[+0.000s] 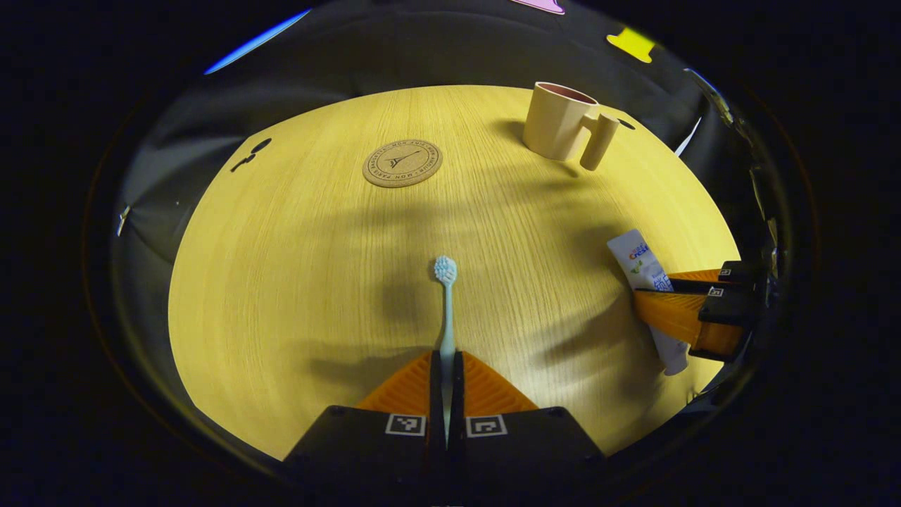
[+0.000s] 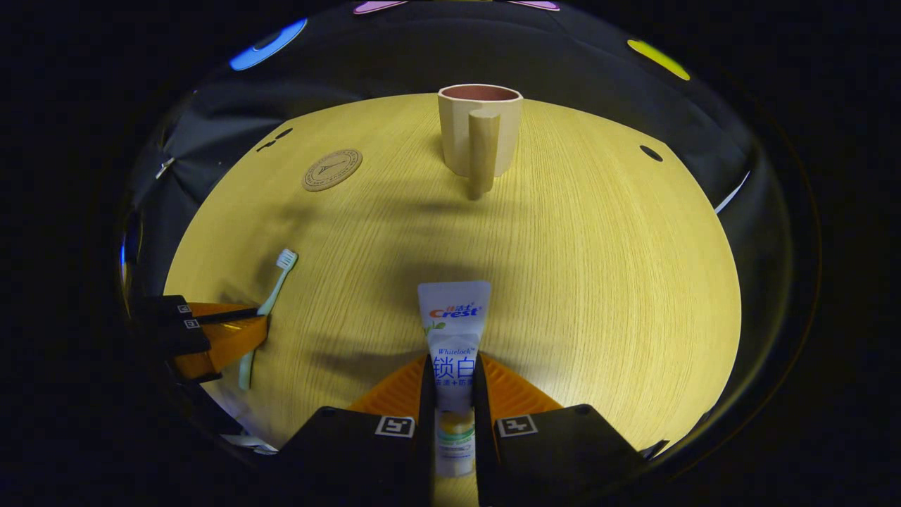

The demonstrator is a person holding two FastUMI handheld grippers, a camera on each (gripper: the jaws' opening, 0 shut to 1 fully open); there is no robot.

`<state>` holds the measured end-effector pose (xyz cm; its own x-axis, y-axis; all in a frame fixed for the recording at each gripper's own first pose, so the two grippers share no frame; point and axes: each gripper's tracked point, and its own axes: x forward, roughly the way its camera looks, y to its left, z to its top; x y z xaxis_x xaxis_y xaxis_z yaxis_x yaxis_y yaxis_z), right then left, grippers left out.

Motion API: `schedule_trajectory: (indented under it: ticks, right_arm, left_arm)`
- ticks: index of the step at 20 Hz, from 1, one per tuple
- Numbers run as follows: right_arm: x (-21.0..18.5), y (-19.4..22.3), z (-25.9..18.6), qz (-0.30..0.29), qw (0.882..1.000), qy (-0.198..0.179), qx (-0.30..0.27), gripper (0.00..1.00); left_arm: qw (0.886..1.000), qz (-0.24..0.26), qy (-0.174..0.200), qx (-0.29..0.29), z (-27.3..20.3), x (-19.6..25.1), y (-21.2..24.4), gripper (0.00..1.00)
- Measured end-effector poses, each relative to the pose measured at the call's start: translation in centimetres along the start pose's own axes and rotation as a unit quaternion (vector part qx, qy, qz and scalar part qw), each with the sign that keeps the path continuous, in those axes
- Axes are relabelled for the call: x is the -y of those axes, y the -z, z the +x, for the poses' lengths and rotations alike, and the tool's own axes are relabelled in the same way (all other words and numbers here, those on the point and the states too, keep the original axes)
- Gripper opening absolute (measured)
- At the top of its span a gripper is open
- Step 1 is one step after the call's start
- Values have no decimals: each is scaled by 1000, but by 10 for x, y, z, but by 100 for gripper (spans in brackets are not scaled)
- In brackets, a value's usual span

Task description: Put the toothbrush and toothpaste on the desktop into the cup, then pick up the cup and place it on the coaster on the desktop.

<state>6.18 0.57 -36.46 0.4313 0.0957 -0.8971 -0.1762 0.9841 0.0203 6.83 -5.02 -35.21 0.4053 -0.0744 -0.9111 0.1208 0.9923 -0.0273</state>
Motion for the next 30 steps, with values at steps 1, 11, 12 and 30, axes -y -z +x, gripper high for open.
schedule_trajectory:
  ticks: [1, 11, 12, 30]
  right_arm:
    - [0, 1, 0, 4, 1000, 0, 1, 27]
    - [13, -32, -28, 23, 998, -5, 58, 27]
    - [17, -46, -37, 19, 997, -2, 77, 27]
    - [17, -312, -144, -8, 937, -11, 350, 27]
  left_arm:
    - [1000, -1, 0, 1, -1, 0, 0, 7]
    - [995, -47, -6, 83, -41, -11, -15, 6]
    - [994, -53, -4, 96, -50, -10, -20, 6]
    - [967, -66, 14, 246, -161, 7, -93, 7]
